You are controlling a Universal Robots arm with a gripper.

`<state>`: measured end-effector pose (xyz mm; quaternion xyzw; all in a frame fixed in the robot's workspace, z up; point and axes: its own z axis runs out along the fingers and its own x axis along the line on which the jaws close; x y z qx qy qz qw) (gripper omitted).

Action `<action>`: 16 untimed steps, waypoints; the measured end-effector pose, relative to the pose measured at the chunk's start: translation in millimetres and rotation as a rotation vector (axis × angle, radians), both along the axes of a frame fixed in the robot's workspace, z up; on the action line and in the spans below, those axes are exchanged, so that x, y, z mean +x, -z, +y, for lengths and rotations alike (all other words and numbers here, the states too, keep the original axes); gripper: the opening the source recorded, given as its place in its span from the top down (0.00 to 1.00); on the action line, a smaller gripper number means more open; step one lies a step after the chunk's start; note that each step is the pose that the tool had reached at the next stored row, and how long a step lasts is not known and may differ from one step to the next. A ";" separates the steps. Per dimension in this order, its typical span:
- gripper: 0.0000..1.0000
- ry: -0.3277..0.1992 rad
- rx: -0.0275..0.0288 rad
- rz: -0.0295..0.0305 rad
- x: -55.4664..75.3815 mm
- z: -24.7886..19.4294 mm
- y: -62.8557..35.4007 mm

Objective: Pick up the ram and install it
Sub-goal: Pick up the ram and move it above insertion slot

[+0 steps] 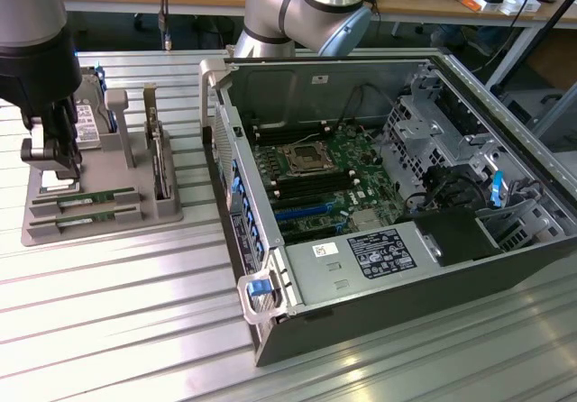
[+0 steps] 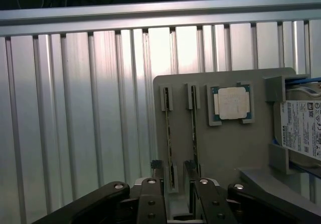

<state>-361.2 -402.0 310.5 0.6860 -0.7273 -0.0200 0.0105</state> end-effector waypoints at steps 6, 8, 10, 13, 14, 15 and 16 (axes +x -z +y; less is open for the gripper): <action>0.70 0.000 0.0000 0.0000 0.0 0.0 1.8; 0.70 0.000 0.0000 0.0000 0.0 0.0 2.4; 0.70 0.000 0.0001 0.0000 0.0 0.0 2.9; 0.70 0.000 0.0000 0.0000 0.0 0.0 3.5; 0.70 0.000 0.0000 0.0000 0.0 0.0 3.6; 0.70 0.000 0.0000 0.0000 0.0 0.0 3.8; 0.70 0.000 0.0000 0.0000 0.0 0.0 4.1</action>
